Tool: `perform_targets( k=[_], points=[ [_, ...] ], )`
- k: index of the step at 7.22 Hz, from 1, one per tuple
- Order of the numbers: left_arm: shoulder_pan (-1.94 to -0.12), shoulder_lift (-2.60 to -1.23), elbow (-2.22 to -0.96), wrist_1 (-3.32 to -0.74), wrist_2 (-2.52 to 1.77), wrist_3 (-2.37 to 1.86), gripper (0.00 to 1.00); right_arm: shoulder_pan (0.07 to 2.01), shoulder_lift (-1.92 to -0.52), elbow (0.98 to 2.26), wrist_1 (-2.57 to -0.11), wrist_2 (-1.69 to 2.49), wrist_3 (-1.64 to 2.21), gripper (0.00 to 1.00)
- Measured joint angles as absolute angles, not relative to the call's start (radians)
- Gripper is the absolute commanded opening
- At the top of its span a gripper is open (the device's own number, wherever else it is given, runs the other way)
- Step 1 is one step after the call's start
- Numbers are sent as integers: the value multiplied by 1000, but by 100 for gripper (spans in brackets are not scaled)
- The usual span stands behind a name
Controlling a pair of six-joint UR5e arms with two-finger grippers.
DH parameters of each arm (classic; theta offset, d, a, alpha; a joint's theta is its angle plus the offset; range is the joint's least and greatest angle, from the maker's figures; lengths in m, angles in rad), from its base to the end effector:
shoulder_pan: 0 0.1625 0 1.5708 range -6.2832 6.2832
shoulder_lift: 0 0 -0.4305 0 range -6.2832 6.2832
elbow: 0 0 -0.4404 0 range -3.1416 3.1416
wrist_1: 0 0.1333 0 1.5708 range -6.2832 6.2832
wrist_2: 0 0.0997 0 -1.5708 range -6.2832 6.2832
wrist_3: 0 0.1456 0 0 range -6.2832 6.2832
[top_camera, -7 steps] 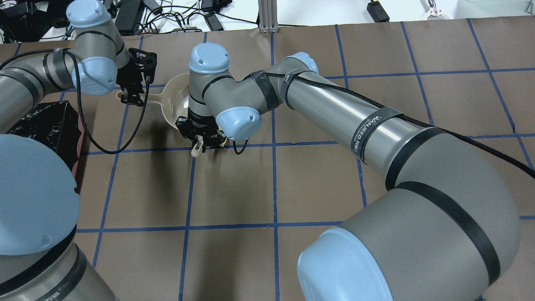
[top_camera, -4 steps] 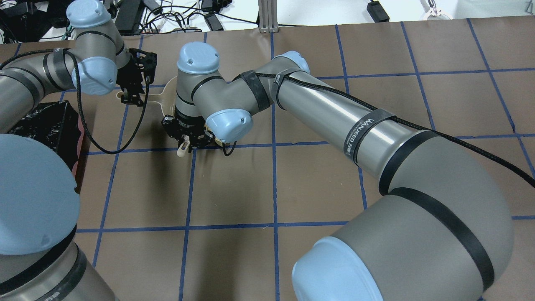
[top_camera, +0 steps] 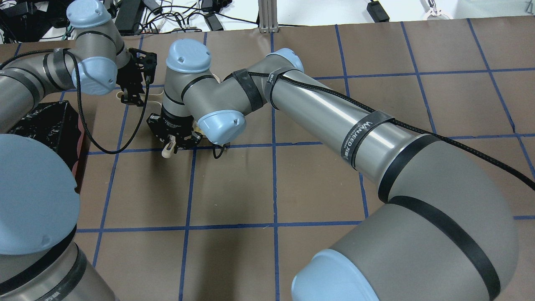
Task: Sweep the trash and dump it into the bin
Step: 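Sweep the items with the brush toward the dustpan held by the left gripper, then brush the remaining peel into the dustpan with the right gripper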
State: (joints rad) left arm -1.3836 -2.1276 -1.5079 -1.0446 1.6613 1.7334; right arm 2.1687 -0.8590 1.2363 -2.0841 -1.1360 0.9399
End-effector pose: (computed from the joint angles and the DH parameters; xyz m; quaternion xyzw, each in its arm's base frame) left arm 0.0159 -0.7294 0.1775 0.6970 0.7154 0.0278 0.0391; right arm 0.6153 -0.5577 0.2089 0.1513 0.9625 0.1019 0.2008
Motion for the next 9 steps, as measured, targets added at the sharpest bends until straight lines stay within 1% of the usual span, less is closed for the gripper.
perform_targets(
  k=[4, 9],
  points=[
    [-1384, -2128, -1507, -1045, 1661, 1734, 18, 2172, -897, 1240, -2050, -1138, 951, 0],
    [-1384, -2127, -1507, -1045, 1661, 1735, 18, 2161, -947, 1267, -1928, -1229, 951, 0]
  ],
)
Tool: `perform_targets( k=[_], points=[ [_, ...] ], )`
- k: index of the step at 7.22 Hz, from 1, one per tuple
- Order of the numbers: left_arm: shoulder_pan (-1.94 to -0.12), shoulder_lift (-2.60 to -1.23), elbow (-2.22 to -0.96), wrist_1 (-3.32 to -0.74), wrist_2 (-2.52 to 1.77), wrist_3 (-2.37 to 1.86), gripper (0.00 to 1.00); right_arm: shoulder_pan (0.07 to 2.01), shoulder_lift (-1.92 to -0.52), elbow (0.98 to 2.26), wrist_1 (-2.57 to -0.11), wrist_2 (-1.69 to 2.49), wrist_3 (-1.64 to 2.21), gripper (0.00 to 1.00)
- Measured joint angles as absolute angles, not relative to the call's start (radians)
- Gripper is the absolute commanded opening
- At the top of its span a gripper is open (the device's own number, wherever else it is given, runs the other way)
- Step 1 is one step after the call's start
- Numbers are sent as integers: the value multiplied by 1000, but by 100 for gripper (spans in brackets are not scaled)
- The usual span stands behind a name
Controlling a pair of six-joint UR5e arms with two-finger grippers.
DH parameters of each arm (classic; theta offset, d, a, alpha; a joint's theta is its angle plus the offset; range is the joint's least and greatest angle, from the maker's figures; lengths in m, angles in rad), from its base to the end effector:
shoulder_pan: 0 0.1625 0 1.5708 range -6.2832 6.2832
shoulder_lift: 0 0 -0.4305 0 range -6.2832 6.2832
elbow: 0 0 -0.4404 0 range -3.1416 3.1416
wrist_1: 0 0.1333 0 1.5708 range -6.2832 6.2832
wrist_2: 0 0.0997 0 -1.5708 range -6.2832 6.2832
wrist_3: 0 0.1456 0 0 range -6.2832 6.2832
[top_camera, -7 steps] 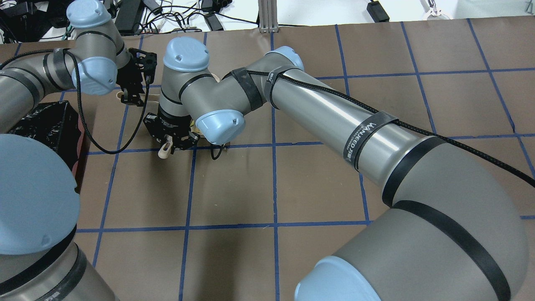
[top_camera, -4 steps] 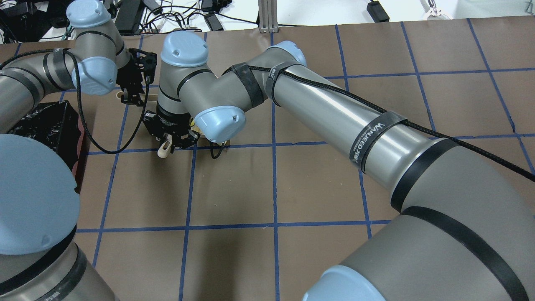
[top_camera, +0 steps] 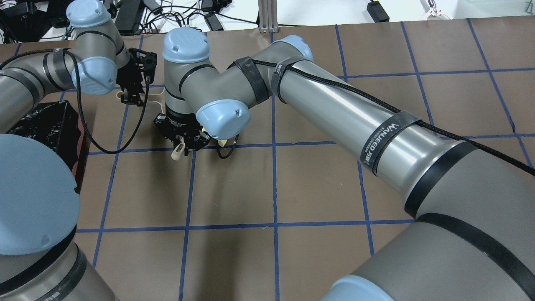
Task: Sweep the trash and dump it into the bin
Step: 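Brush the remaining peel into the dustpan with the right gripper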
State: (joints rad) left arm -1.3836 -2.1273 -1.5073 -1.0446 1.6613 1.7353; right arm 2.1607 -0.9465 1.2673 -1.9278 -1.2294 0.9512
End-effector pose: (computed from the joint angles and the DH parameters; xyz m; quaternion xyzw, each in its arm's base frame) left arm 0.0159 -0.7296 0.1780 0.6977 0.7148 0.0276 0.0395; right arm 0.5819 -0.5421 0.2394 0.1740 0.9698 0.1055 0.1343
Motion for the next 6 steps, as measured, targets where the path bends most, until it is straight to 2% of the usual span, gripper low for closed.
perform_targets(
  k=[6],
  points=[
    [-1384, -2126, -1508, -1045, 1661, 1736, 18, 2127, -1039, 1371, -1899, -1284, 937, 0]
  ],
)
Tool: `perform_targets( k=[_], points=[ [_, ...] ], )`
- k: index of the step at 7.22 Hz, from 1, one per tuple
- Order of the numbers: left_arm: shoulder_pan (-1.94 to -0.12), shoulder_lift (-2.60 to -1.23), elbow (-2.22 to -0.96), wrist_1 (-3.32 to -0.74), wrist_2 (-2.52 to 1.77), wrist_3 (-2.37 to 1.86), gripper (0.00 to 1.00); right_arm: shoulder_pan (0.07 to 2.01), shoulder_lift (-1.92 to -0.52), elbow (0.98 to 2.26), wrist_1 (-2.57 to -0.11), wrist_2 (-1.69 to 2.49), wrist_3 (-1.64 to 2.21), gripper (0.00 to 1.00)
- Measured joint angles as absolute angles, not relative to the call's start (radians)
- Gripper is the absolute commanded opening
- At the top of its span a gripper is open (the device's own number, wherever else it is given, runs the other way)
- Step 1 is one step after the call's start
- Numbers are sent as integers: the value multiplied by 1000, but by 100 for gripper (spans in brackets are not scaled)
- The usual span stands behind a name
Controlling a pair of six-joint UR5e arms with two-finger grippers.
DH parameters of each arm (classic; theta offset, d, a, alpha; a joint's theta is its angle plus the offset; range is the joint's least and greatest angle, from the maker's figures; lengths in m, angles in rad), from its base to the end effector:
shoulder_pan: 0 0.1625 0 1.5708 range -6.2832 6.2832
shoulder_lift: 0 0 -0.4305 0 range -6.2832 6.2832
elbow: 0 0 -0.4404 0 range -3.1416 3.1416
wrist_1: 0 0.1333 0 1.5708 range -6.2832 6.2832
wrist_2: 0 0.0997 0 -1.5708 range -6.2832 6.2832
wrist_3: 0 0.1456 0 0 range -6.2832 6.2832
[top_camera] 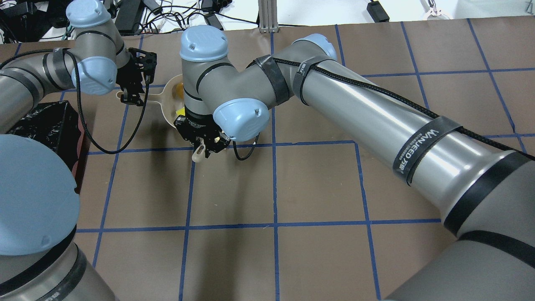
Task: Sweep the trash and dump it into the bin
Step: 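Brush the remaining peel into the dustpan with the right gripper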
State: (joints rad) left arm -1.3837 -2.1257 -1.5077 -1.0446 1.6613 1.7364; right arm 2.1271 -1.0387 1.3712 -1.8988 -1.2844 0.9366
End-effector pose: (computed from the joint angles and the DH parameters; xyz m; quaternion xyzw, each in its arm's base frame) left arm 0.0158 -0.7294 0.1789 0.6981 0.7144 0.0273 0.0400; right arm 0.5356 -0.5310 0.2496 0.1874 0.9719 0.0985 0.1032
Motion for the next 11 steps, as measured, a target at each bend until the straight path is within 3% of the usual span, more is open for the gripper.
perform_targets(
  k=[11],
  points=[
    [-1384, -2127, -1508, -1046, 1660, 1736, 18, 2034, -1114, 1448, -1776, -1323, 781, 0]
  ],
)
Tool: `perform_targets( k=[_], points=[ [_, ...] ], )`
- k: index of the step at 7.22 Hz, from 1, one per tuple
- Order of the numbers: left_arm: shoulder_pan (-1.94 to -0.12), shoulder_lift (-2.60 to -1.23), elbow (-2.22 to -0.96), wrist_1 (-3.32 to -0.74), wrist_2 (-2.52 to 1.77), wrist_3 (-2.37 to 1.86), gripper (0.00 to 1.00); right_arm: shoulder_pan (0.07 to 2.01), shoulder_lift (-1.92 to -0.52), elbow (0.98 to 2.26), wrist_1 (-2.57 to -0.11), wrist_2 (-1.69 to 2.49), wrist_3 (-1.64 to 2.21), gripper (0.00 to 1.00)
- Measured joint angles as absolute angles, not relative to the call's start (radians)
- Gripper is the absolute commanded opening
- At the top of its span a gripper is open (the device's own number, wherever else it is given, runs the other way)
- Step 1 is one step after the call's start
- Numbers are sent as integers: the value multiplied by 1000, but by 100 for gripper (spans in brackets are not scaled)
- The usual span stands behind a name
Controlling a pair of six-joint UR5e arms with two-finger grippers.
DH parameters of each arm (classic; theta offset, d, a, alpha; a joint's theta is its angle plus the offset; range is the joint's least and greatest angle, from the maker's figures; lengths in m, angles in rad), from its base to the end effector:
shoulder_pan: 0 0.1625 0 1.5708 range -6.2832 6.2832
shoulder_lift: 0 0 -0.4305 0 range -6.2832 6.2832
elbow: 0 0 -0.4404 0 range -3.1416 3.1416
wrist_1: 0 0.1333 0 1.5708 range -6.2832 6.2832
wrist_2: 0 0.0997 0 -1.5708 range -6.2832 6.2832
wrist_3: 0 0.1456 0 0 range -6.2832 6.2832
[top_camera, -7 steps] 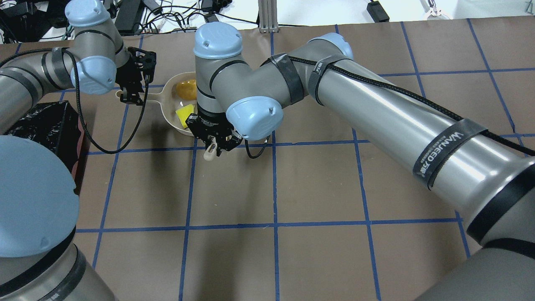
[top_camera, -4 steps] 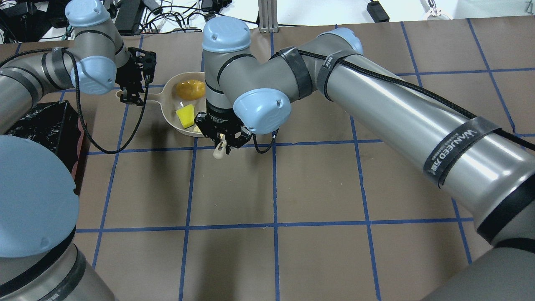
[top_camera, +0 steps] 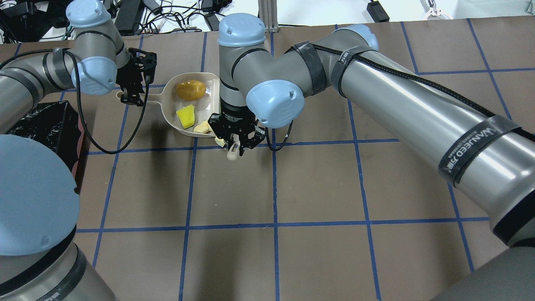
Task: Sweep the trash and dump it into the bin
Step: 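Brush the remaining peel into the dustpan with the right gripper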
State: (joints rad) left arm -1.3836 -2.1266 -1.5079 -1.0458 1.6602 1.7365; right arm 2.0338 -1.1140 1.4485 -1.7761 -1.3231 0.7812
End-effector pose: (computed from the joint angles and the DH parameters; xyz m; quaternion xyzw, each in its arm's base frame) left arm 0.0157 -0.7292 0.1781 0.6982 0.7144 0.0275 0.0387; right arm 0.4578 -0.5388 0.2515 0.1648 0.9765 0.1239 0.0628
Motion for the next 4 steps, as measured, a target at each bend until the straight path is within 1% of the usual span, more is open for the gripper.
perform_targets(
  k=[4],
  points=[
    [-1384, -2128, -1508, -1046, 1660, 1736, 18, 2036, -1125, 1487, -1776, -1319, 806, 0]
  ],
)
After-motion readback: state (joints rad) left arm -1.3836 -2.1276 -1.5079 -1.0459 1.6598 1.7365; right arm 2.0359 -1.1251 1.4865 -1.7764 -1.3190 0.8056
